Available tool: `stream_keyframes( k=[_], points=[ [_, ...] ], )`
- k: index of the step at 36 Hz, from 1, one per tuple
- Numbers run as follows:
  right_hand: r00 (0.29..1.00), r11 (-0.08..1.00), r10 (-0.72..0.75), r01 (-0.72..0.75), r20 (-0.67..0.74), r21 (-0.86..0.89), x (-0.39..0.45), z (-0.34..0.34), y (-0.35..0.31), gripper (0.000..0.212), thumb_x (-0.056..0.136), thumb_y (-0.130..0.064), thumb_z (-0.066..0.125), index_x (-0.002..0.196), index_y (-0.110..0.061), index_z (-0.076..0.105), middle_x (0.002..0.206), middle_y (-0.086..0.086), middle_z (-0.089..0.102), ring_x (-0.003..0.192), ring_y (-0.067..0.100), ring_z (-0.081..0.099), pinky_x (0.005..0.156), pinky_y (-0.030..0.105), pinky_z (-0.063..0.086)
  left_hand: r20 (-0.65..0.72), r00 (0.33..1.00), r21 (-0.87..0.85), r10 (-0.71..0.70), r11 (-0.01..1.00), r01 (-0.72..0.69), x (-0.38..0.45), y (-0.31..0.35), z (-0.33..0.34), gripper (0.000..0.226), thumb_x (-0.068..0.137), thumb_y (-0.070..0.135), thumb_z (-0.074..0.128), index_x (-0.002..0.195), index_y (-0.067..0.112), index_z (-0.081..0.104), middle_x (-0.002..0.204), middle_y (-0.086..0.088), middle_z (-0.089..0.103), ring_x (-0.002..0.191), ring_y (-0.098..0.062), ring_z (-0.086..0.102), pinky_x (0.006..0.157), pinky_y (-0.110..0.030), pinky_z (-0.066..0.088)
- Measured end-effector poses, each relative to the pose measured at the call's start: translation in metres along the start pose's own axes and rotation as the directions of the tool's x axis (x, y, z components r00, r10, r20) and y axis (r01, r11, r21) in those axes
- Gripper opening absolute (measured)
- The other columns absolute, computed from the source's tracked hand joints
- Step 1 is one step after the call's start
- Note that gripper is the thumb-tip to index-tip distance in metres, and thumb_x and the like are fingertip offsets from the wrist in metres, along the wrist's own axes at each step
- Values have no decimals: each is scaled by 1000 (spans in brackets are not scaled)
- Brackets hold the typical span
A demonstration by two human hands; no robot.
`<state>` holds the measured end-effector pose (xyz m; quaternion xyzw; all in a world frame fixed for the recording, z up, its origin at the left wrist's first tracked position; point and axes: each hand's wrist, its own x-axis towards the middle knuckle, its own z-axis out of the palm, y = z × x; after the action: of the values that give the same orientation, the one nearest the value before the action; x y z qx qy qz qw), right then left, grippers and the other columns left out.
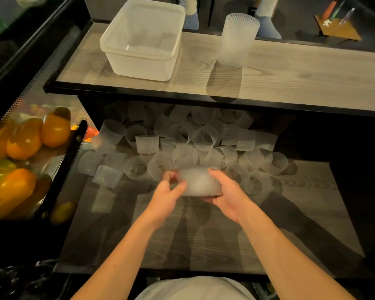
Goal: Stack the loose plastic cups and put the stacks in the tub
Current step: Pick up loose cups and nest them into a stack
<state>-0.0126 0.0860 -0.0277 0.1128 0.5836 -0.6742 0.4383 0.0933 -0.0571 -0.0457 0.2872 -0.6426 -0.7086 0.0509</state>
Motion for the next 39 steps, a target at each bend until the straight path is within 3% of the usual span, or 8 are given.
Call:
stream_keyframes(
  k=[6, 9, 12, 15, 24, 28, 33, 39],
  points=[
    [997, 999, -17, 21, -69, 49, -1, -7, 2, 39, 95, -31, 71, 128, -14, 62, 130, 15, 65, 118, 32, 65, 93, 52, 59, -260, 966, -5, 2, 1000, -3, 8, -2, 6, 20, 97, 27, 57, 113, 32, 45, 113, 2, 55, 108, -19, 56, 80, -19, 43],
    [990, 992, -35, 51, -135, 117, -1, -13, 2, 38, 95, -34, 71, 126, -14, 61, 132, 17, 62, 119, 34, 64, 91, 50, 60, -380, 917, 480, 119, 873, 86, 32, -7, 4, 73, 81, 32, 76, 141, 28, 34, 136, -5, 41, 124, -24, 41, 100, -29, 39],
    [990, 984, -33, 56, -135, 169, -4, -15, 1, 31, 96, -35, 68, 120, -17, 62, 131, 17, 63, 120, 35, 63, 93, 49, 58, -336, 917, 821, 215, 543, 173, 53, -2, 6, 101, 72, 50, 78, 151, 24, 21, 147, -6, 28, 130, -28, 29, 108, -40, 28],
    [992, 974, -44, 69, -117, 214, -9, -17, -1, 32, 97, -36, 67, 122, -17, 63, 131, 16, 65, 120, 34, 65, 94, 48, 57, -278, 912, 904, 303, 402, 142, 69, 3, 8, 92, 70, 65, 71, 144, 23, 36, 141, -6, 33, 123, -30, 32, 100, -41, 30],
    [983, 951, -146, 170, -109, 259, -18, -25, -12, 43, 99, -44, 60, 134, -19, 58, 135, 12, 63, 124, 32, 63, 95, 46, 58, -15, 914, 941, 405, 316, -124, 64, 22, 5, 76, 72, 52, 73, 138, 31, 41, 143, 2, 38, 132, -24, 28, 111, -43, 21],
    [970, 972, -189, 207, -155, 111, -15, -30, -15, 49, 97, -42, 65, 137, -14, 55, 134, 11, 64, 122, 28, 65, 92, 45, 59, 244, 899, 756, 365, 509, -412, 33, 26, -6, 77, 77, 42, 76, 142, 37, 35, 139, 13, 42, 133, -10, 27, 111, -31, 24],
    [985, 993, -114, 115, -132, 2, -10, -34, -10, 62, 91, -40, 74, 140, -9, 51, 135, 11, 64, 121, 27, 65, 99, 51, 57, 220, 971, 290, 91, 944, -154, 15, 27, -17, 65, 83, 28, 77, 137, 43, 43, 127, 20, 51, 114, 6, 54, 92, -15, 47],
    [996, 995, -94, 93, -8, -35, -10, -19, 0, 42, 98, -34, 66, 134, -12, 61, 130, 14, 69, 118, 29, 68, 93, 46, 60, 304, 947, 220, 101, 960, -173, 4, 13, -5, 54, 97, 29, 59, 144, 37, 35, 135, 19, 46, 117, 11, 51, 92, -12, 44]
  ],
)
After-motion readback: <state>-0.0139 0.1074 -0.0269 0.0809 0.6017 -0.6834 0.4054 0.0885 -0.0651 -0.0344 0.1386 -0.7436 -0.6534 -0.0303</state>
